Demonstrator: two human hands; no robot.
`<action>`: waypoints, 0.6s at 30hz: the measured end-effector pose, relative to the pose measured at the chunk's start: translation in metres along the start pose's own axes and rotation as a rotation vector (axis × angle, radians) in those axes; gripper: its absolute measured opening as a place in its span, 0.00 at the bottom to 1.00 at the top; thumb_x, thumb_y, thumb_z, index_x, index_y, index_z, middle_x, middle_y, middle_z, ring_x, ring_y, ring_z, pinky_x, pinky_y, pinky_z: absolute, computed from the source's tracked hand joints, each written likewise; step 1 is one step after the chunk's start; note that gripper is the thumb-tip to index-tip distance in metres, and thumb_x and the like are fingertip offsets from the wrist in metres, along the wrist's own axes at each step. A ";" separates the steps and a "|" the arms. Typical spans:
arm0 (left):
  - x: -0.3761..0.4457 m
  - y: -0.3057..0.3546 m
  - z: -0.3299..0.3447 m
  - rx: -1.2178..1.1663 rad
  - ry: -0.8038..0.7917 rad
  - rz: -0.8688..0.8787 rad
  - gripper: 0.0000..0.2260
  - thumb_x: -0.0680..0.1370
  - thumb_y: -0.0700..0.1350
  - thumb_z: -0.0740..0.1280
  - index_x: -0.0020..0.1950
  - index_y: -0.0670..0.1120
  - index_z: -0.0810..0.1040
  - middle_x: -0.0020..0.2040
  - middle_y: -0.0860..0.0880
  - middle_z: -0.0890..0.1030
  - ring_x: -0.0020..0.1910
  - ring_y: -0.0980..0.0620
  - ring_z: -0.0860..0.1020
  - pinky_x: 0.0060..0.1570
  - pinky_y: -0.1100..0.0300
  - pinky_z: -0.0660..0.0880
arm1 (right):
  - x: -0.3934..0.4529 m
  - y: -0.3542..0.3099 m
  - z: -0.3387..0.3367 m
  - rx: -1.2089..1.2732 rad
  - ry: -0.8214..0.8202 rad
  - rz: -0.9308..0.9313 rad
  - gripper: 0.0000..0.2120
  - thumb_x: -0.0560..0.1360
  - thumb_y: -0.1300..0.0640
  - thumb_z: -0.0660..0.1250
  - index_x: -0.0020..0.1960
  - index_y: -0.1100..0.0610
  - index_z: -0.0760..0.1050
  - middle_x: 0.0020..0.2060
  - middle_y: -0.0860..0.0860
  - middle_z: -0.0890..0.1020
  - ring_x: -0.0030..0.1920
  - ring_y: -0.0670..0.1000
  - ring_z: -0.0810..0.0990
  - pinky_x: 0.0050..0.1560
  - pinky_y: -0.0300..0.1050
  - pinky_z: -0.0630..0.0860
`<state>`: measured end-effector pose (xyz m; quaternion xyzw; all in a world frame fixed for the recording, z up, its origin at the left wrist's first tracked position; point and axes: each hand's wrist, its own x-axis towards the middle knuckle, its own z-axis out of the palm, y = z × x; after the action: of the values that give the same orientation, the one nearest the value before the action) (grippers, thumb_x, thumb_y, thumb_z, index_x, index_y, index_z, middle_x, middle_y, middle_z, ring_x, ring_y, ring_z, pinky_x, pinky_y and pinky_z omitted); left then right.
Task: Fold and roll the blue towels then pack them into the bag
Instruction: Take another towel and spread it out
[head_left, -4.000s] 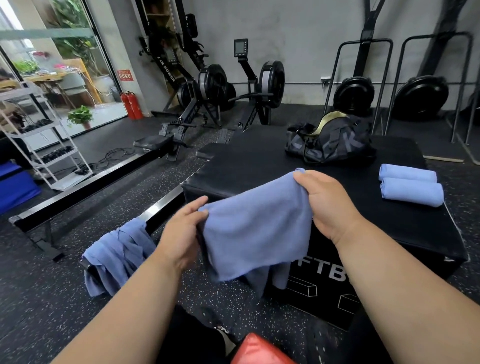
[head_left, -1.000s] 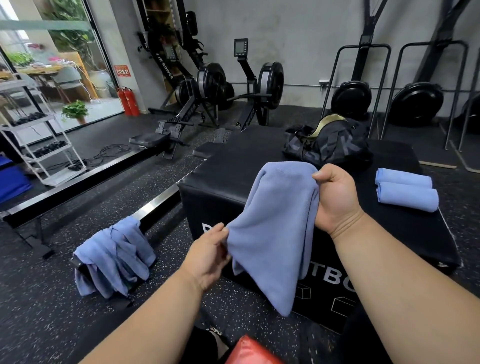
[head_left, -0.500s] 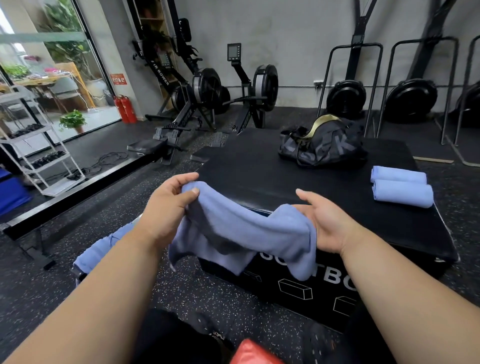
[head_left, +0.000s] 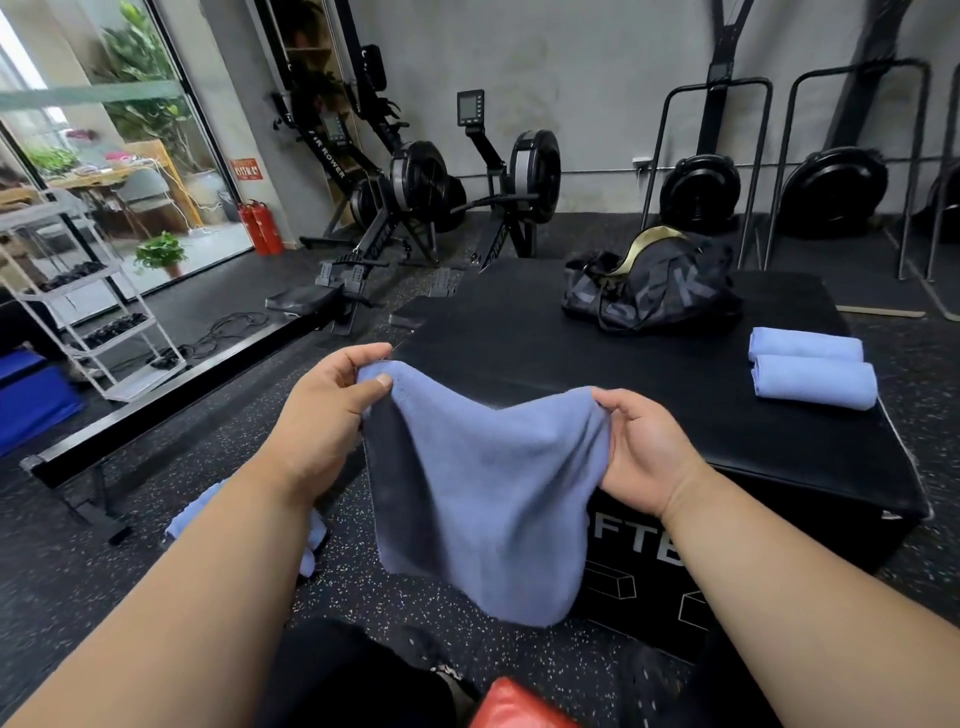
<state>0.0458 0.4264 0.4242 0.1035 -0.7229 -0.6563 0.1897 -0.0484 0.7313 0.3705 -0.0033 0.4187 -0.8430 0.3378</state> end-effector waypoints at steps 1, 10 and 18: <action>0.000 -0.001 -0.003 0.003 -0.004 0.003 0.15 0.81 0.35 0.69 0.62 0.51 0.83 0.56 0.48 0.87 0.52 0.52 0.82 0.56 0.53 0.76 | -0.001 0.000 -0.001 0.016 -0.004 0.044 0.26 0.80 0.51 0.63 0.69 0.70 0.75 0.70 0.69 0.76 0.70 0.65 0.78 0.76 0.59 0.69; -0.002 -0.011 -0.007 0.064 0.042 -0.077 0.15 0.76 0.34 0.69 0.58 0.50 0.85 0.47 0.48 0.84 0.47 0.48 0.77 0.53 0.54 0.74 | -0.006 -0.013 -0.007 -0.180 0.189 -0.223 0.19 0.83 0.56 0.66 0.66 0.68 0.79 0.62 0.62 0.84 0.60 0.58 0.85 0.70 0.56 0.76; -0.011 -0.028 0.001 0.136 0.056 -0.138 0.09 0.82 0.39 0.69 0.60 0.46 0.85 0.50 0.50 0.84 0.45 0.58 0.79 0.41 0.72 0.74 | -0.017 -0.004 -0.031 -0.697 0.245 -0.437 0.06 0.80 0.59 0.71 0.50 0.59 0.87 0.48 0.56 0.89 0.52 0.52 0.87 0.59 0.55 0.80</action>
<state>0.0524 0.4285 0.3954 0.1840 -0.7514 -0.6140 0.1569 -0.0468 0.7645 0.3580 -0.1058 0.7050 -0.6969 0.0778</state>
